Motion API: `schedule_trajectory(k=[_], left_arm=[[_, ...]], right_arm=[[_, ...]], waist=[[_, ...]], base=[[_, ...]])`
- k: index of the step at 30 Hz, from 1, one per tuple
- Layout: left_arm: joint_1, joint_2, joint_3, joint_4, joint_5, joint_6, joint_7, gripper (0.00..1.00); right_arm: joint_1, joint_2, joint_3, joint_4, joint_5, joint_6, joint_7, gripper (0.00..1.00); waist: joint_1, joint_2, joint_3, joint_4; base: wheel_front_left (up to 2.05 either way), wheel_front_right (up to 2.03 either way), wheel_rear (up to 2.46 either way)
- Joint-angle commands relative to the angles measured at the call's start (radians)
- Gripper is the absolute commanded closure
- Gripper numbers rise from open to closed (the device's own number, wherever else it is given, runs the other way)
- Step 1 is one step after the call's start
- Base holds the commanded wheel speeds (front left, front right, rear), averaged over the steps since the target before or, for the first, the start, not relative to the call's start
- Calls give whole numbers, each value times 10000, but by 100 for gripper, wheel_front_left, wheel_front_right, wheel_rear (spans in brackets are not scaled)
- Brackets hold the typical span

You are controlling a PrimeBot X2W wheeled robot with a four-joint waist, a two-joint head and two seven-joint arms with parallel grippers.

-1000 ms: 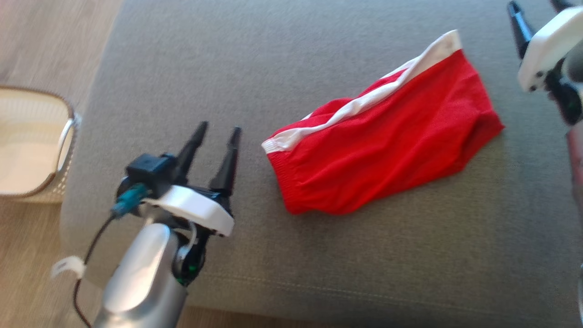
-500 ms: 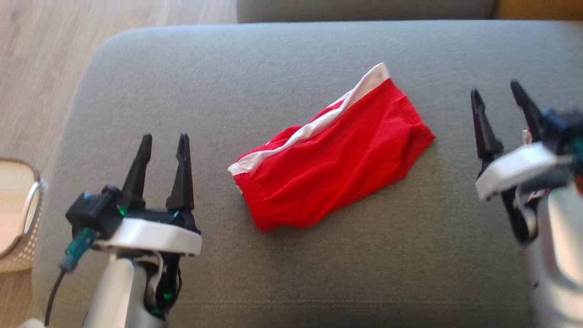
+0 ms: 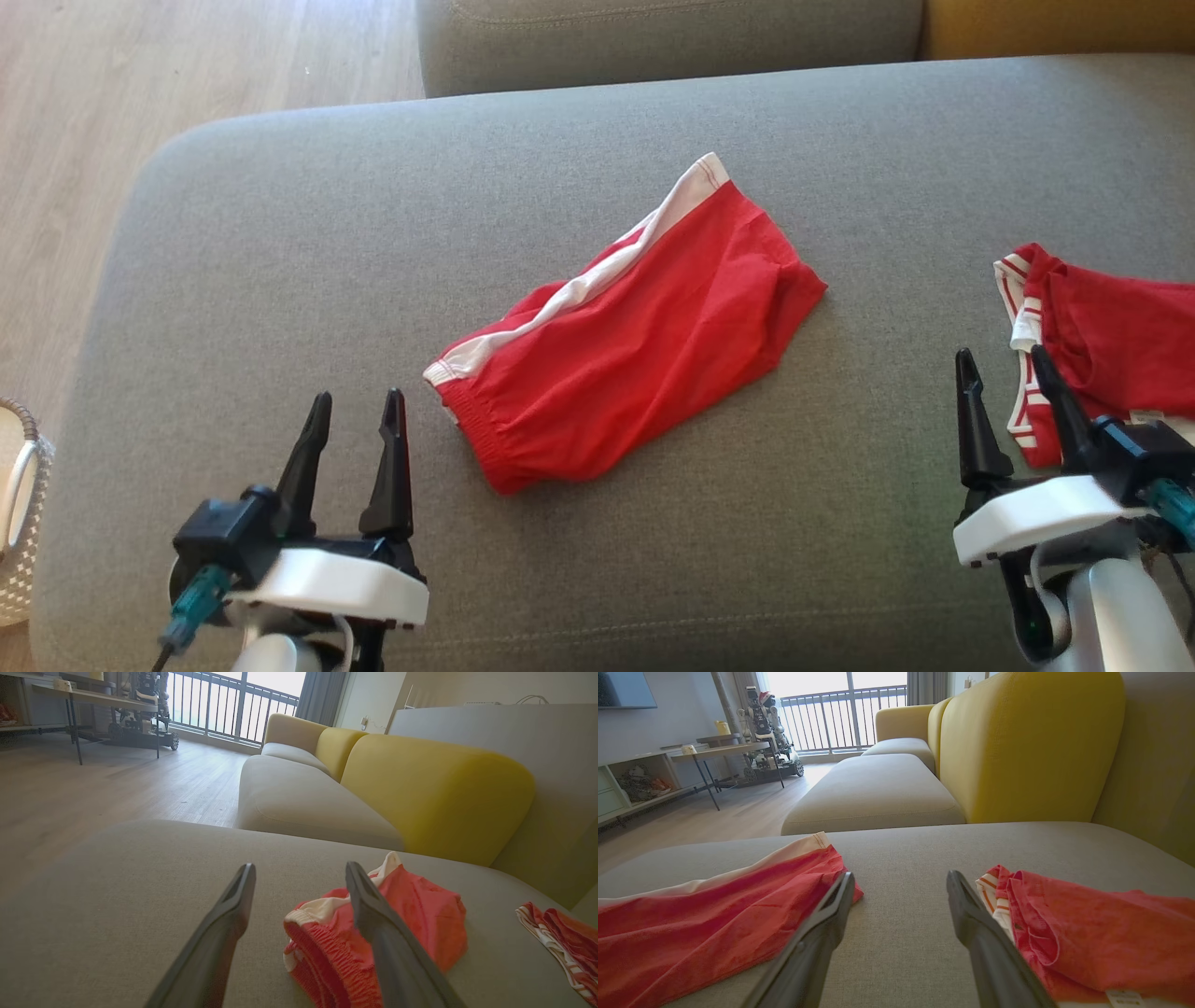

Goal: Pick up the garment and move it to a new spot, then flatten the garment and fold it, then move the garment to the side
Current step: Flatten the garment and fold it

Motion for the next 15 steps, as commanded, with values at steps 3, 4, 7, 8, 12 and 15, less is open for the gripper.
schedule_trajectory(k=[3,4,7,8,12,15], left_arm=[[-216,48,218,-337,-48,83,-59,0],[-217,48,186,-333,-51,86,-59,0],[-299,48,82,-357,-92,102,-59,0],[-328,48,40,-354,-105,102,-59,0],[-338,48,-202,-346,-134,83,-59,0],[-348,48,-296,-321,-142,63,-59,0]], right_arm=[[-150,7,291,-202,212,-4,-184,0],[-148,7,291,-175,242,-4,-198,0],[-193,8,242,-99,311,-4,-223,0],[-207,8,222,-11,420,-4,-219,0],[-357,9,335,504,1592,-4,20,0],[-604,9,366,916,2813,-4,212,0]], waist=[[0,0,-35,20],[0,0,-43,34],[0,0,-11,131],[0,0,-6,181],[0,0,89,403],[0,0,245,612]], base=[[0,0,0],[0,0,0],[0,0,0],[0,0,0],[0,0,0],[0,0,0]])
